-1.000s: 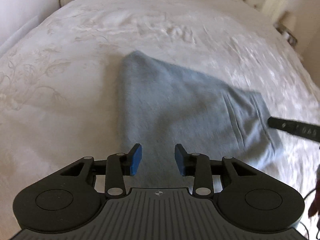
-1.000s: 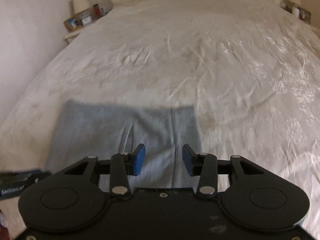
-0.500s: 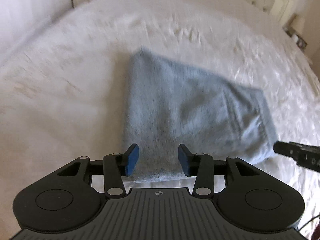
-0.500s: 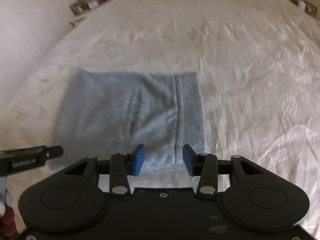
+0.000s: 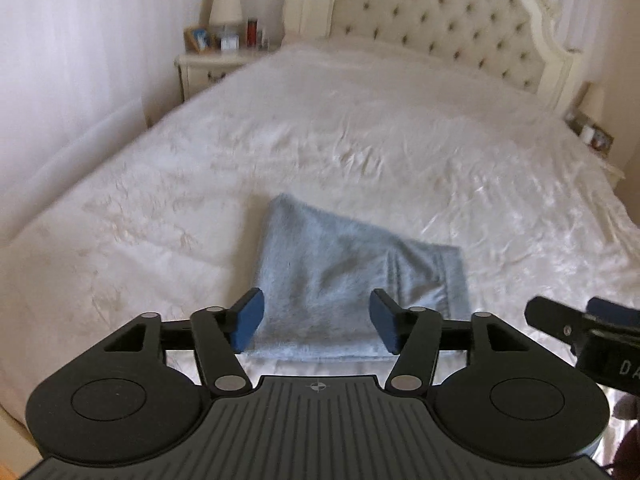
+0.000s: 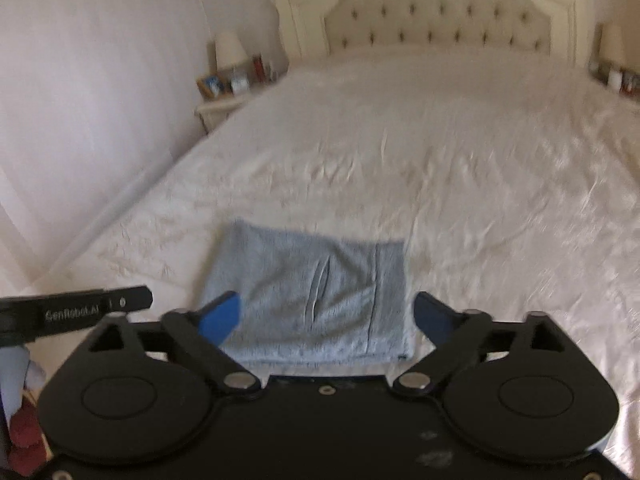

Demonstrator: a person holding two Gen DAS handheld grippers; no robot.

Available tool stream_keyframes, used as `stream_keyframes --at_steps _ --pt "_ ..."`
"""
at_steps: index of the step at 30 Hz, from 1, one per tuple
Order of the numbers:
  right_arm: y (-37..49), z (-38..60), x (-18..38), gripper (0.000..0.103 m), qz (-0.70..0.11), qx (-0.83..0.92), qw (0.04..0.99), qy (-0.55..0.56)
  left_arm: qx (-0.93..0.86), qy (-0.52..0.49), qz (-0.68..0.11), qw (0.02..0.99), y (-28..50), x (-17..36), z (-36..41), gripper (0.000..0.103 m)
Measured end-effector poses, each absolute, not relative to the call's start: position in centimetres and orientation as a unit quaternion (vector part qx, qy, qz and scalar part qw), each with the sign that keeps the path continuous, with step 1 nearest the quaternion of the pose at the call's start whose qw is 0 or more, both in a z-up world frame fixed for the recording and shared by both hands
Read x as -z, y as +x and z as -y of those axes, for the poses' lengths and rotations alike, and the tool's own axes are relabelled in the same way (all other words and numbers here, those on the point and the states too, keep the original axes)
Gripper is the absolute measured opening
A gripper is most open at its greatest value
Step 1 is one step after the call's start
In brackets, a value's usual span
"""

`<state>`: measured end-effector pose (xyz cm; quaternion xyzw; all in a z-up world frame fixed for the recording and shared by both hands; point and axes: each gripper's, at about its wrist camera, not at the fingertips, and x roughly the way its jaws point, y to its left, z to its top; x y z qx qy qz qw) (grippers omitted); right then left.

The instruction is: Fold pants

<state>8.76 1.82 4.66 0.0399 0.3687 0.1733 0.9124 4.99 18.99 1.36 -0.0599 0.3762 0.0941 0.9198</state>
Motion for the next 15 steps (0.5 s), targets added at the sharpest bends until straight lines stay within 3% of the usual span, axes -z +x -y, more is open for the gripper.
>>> stream_keyframes --at_steps 4,8,15 --pt "7.4 -0.9 -6.9 0.103 -0.339 -0.166 0.925 0.042 -0.114 -0.036 -0.332 0.936 3.1 -3.7 -16.8 0.07" --pt "6.4 -0.1 -8.5 0.103 -0.332 -0.138 0.932 0.054 -0.115 -0.044 -0.324 0.938 2.4 -5.1 -15.6 0.071" --pt "5.7 0.4 -9.1 0.103 -0.358 -0.159 0.919 0.038 -0.13 -0.032 -0.38 0.915 2.3 -4.6 -14.6 0.071"
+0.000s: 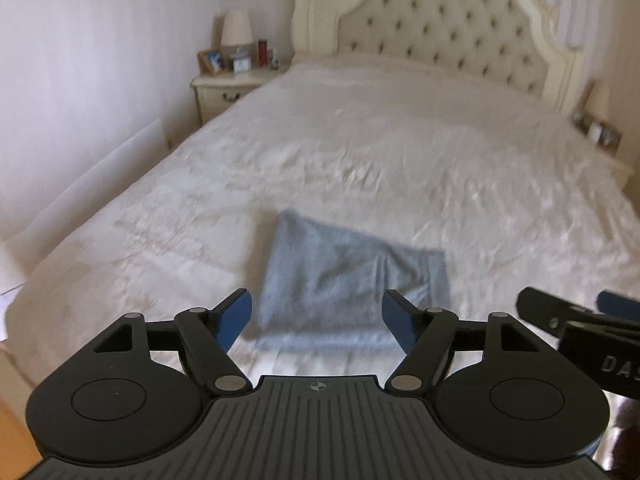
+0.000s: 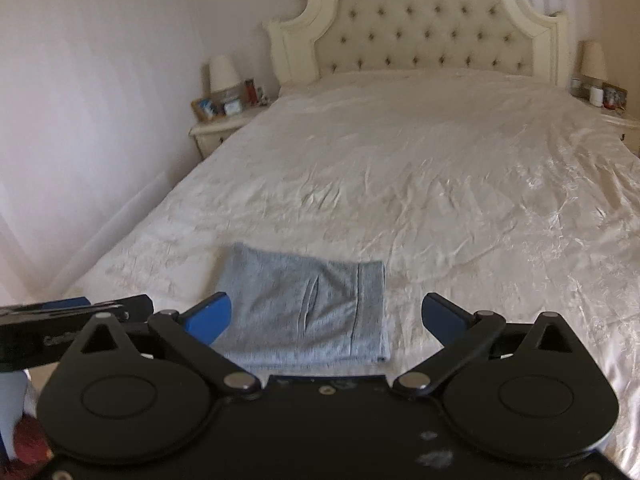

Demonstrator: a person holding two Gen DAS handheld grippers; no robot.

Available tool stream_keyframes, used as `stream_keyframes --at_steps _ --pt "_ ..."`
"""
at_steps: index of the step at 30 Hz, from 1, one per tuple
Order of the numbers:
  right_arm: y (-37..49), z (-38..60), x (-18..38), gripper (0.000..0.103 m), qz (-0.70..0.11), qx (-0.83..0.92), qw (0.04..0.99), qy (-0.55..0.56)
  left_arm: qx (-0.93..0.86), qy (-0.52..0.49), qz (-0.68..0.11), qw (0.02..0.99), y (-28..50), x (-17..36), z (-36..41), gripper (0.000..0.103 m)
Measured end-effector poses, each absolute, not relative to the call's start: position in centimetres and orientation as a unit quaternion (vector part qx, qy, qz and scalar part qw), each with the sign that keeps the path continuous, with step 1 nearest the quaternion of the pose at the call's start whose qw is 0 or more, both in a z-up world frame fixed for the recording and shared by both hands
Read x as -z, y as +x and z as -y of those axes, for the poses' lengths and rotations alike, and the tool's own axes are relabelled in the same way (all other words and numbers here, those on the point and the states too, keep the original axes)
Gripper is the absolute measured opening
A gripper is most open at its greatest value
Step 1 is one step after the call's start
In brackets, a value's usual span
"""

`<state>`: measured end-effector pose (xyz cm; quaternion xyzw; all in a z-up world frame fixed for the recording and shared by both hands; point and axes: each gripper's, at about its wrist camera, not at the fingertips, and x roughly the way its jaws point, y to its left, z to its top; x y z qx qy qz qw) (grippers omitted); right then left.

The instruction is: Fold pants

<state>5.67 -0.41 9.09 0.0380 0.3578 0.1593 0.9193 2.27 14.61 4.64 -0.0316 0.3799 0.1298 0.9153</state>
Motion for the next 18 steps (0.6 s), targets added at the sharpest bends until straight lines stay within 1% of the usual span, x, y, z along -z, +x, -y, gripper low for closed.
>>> stream_keyframes --at_steps 14,18 --pt "3.2 1.1 -8.2 0.103 -0.42 -0.168 0.891 0.042 -0.173 -0.027 -0.435 0.883 -0.5 -2.6 -13.2 0.071" --pt "2.6 1.6 -8.1 0.103 -0.425 -0.17 0.888 0.043 -0.174 -0.025 -0.434 0.884 -1.3 -2.5 -12.5 0.071"
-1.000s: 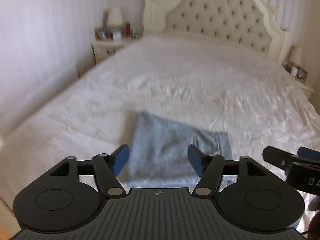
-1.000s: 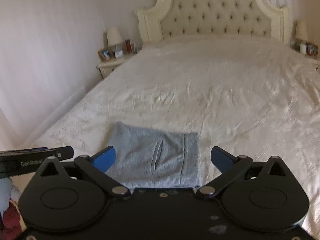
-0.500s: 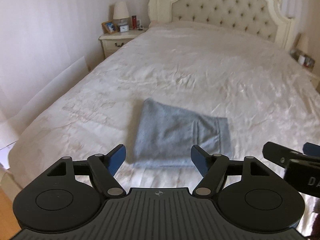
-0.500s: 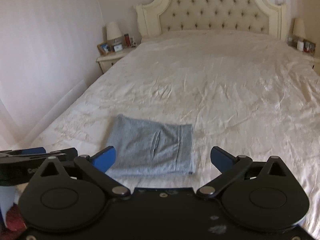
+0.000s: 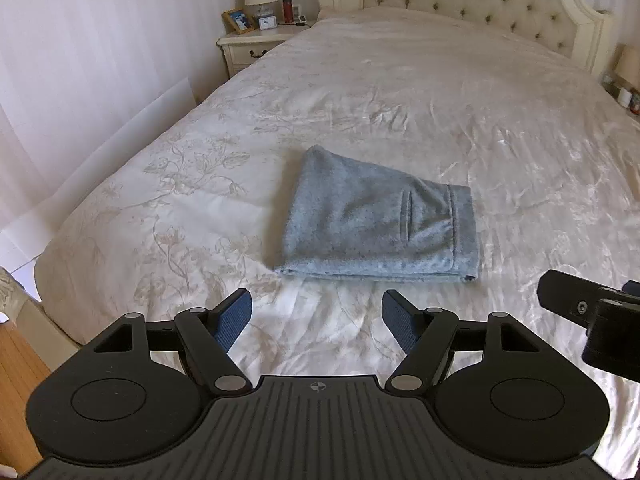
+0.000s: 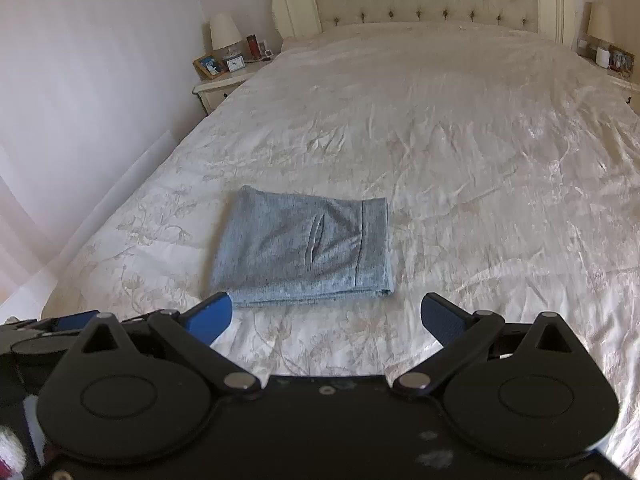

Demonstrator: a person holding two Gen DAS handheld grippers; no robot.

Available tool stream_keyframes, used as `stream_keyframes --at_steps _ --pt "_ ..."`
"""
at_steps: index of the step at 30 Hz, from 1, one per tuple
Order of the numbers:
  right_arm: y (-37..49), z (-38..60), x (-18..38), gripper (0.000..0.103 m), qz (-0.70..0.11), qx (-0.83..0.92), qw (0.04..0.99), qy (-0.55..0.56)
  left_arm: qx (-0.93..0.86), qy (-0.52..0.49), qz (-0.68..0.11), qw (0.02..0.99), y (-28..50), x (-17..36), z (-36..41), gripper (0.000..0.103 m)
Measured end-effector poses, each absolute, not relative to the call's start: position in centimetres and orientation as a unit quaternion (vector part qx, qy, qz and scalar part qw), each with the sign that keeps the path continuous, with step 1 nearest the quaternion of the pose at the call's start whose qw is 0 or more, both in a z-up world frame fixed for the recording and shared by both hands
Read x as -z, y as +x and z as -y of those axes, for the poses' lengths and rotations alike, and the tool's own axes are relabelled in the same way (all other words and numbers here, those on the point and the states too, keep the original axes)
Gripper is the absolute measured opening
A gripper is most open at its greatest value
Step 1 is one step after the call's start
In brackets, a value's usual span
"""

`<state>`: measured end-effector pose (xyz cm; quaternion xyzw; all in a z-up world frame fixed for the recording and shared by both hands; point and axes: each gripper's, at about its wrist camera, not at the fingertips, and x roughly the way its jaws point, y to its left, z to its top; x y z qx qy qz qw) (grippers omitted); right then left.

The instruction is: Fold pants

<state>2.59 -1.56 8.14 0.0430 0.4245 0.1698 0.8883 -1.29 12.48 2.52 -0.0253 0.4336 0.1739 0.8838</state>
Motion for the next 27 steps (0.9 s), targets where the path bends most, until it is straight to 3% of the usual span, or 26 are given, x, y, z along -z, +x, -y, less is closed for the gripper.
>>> stream_keyframes --at_steps 27 --pt "1.3 4.0 -7.9 0.103 -0.435 -0.172 0.882 0.063 -0.178 -0.023 -0.426 0.887 -2.6 -2.8 -10.4 0.071"
